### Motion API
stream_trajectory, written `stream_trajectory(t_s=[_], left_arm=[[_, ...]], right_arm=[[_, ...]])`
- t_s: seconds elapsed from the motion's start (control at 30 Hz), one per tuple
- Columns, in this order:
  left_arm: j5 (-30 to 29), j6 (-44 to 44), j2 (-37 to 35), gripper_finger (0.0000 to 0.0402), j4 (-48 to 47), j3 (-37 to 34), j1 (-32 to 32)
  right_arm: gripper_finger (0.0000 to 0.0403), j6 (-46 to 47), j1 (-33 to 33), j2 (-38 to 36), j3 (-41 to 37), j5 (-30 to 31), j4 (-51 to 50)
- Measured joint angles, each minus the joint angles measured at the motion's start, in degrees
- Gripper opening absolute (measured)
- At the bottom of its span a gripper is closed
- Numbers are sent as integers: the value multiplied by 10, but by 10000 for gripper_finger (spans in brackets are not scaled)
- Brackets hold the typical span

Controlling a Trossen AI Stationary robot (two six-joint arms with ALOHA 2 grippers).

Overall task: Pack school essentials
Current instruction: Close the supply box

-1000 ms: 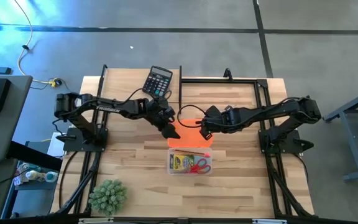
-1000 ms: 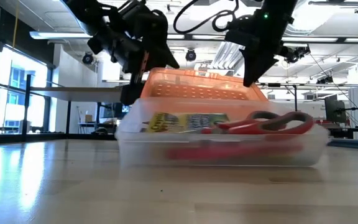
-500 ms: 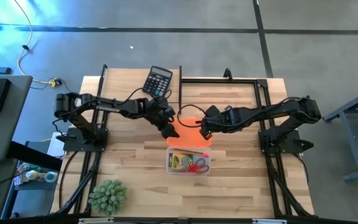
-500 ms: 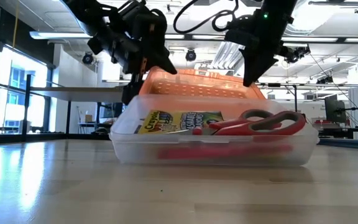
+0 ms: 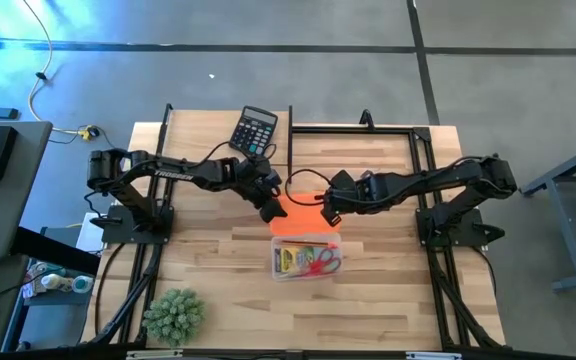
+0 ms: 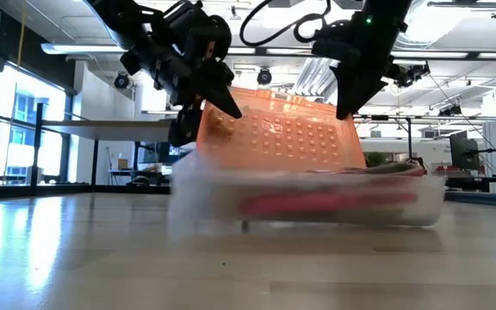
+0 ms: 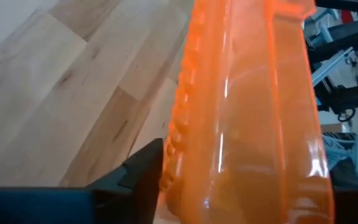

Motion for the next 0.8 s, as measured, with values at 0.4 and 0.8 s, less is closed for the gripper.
stream_trajectory(t_s=[0.4, 0.8], left_arm=[[-30, 22, 0, 84, -4, 0, 0], [-32, 22, -1, 78, -2, 0, 0]], right_arm=[[90, 0, 0, -10, 0, 0, 0], [90, 11, 0, -64, 0, -3, -1]])
